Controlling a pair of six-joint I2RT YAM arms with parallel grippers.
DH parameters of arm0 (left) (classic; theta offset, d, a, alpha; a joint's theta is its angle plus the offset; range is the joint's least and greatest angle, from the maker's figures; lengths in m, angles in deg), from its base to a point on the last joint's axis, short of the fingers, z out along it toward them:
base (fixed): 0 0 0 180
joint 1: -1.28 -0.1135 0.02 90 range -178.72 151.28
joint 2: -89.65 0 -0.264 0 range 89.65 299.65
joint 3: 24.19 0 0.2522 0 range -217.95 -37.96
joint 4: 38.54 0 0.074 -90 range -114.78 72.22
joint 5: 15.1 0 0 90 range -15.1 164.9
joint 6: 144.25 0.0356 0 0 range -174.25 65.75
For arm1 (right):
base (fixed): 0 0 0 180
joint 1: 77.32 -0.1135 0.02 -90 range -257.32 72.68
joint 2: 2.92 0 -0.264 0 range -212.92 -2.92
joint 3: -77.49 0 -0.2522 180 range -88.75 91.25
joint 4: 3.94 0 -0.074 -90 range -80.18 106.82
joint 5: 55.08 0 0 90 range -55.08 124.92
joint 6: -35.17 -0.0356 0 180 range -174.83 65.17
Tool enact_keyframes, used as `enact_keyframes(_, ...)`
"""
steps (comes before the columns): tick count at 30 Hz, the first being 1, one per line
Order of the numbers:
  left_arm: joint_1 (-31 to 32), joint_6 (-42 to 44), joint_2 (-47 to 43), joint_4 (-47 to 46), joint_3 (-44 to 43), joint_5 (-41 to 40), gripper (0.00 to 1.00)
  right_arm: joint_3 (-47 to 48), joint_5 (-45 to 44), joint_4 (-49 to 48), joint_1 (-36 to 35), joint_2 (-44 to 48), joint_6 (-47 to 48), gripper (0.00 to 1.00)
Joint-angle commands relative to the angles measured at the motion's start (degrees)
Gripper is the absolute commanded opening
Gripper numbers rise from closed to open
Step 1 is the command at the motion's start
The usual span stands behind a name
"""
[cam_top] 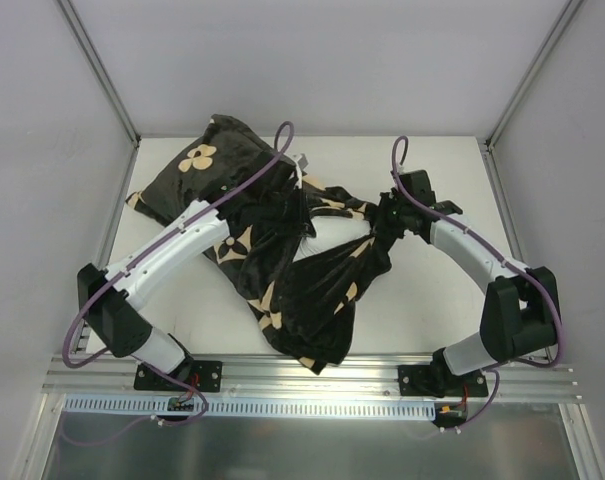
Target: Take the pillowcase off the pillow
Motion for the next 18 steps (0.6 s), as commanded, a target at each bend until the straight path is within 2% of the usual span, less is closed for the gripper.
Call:
enact_keyframes(1, -2.99, 0.45, -13.89, 3.63, 0.70, 6.43, 0.00, 0.62, -5.56, -0.45, 5.05, -2.63, 2.99, 0.01)
enact_keyframes(10, -5.37, -1.39, -19.01, 0.56, 7.30, 8.89, 0.00, 0.89, 2.97, -5.54, 4.97, -4.65, 1.24, 0.01)
enact_keyframes(18, -6.16, -1.04, -15.41, -1.91, -0.95, 9.42, 0.00, -9.48, 8.87, -16.43, 1.63, -8.70, -3.59, 0.01)
